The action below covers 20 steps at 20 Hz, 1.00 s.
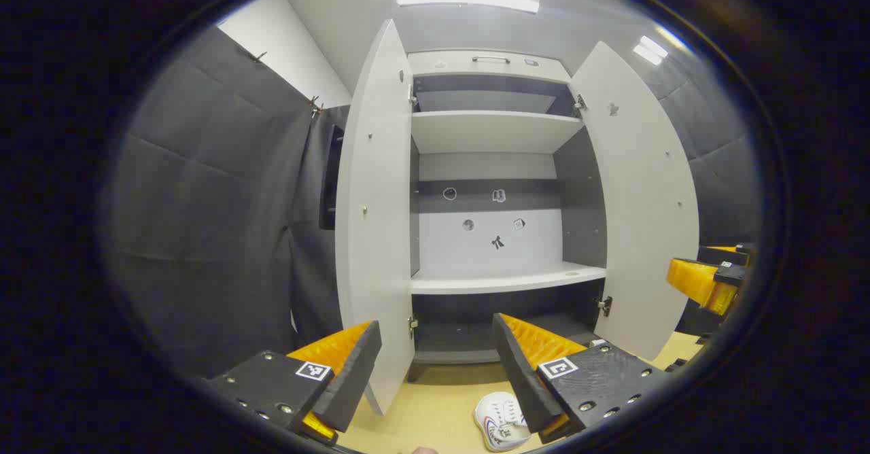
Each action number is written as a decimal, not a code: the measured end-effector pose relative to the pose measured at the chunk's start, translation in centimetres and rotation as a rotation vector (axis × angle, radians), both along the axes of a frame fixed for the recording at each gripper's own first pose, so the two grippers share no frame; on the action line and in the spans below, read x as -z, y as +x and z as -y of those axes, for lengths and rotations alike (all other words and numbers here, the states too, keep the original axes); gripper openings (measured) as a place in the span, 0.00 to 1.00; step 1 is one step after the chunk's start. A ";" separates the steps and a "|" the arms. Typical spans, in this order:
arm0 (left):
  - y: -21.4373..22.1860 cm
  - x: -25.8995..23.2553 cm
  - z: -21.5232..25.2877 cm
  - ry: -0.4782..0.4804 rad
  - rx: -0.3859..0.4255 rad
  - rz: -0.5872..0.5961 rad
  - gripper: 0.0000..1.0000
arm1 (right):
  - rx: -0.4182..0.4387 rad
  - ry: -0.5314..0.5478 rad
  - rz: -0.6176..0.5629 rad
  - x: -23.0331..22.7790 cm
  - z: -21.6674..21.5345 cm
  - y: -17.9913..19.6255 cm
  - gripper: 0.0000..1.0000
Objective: Grab one shoe with the right hand and put it into the shoe cabinet, grab the other shoe with the left hand and put it into the shoe cabinet; then close the right door with the right hand and the left door with the left hand.
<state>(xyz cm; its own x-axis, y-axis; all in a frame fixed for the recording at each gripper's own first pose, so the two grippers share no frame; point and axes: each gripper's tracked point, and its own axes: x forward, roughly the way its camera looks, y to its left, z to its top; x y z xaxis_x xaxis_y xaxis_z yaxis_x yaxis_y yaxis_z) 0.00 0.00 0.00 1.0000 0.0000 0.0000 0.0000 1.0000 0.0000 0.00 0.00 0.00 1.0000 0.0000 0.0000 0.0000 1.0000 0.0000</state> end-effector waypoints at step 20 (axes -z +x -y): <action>-0.8 -2.7 -2.3 0.063 -0.083 0.043 0.94 | -0.050 -0.055 -0.034 1.4 -1.1 2.7 0.98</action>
